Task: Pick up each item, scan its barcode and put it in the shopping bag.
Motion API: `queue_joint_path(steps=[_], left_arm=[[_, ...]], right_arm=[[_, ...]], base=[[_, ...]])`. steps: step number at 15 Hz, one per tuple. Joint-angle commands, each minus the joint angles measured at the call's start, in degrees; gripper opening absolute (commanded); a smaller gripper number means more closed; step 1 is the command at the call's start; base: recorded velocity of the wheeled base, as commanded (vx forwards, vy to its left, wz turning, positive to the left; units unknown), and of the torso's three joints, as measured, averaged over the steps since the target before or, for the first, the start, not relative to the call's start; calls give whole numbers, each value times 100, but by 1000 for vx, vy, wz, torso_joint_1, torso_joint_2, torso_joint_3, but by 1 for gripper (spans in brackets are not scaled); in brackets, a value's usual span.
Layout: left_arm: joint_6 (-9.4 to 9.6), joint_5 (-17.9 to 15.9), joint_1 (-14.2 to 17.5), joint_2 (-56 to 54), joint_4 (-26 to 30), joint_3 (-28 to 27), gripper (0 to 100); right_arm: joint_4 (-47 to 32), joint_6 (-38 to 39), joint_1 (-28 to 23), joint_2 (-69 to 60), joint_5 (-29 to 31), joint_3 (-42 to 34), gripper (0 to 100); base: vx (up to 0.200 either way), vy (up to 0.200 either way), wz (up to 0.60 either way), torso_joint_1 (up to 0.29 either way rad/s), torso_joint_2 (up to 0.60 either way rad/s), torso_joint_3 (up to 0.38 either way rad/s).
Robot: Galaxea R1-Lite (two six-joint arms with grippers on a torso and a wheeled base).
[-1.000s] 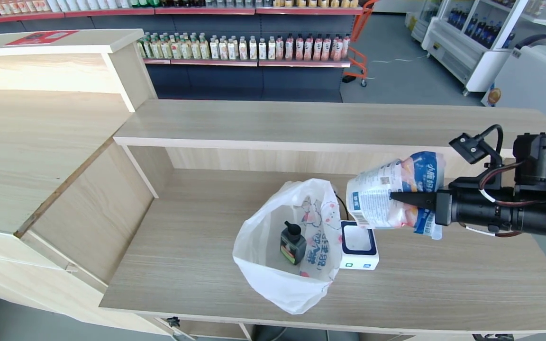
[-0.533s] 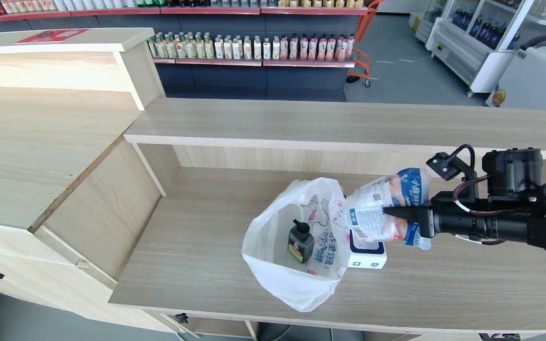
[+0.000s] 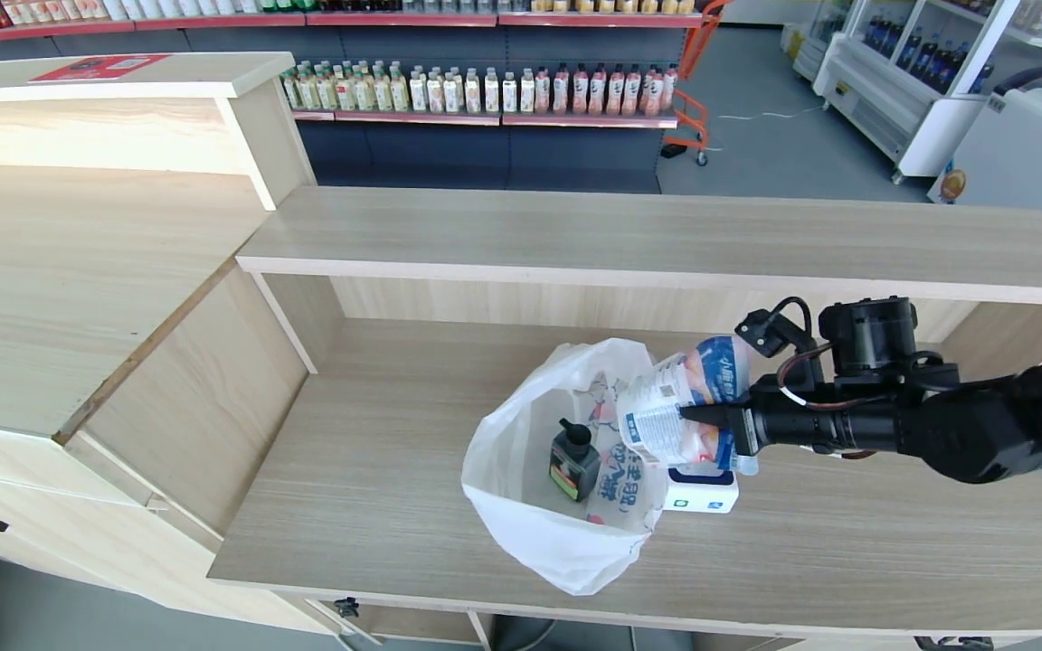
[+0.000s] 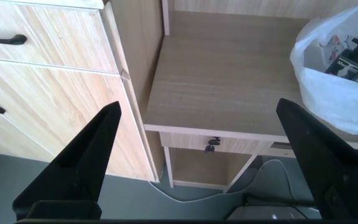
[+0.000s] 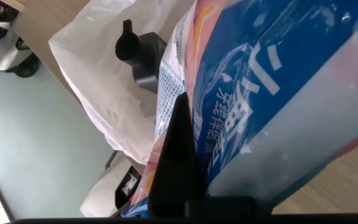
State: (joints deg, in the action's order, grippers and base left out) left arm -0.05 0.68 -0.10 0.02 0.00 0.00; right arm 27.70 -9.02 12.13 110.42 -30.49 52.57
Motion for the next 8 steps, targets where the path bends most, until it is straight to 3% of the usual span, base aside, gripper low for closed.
queue_joint_path(steps=[1,8], left_arm=[[-4,2,1,-2,0,0,100],[-4,2,1,-2,0,0,100]], right_arm=[[-10,-3,184,586,17,439,0],[342,-38,571,1535,518,1203,0]], base=[[0,0,0,0,0,0],[0,0,0,0,0,0]])
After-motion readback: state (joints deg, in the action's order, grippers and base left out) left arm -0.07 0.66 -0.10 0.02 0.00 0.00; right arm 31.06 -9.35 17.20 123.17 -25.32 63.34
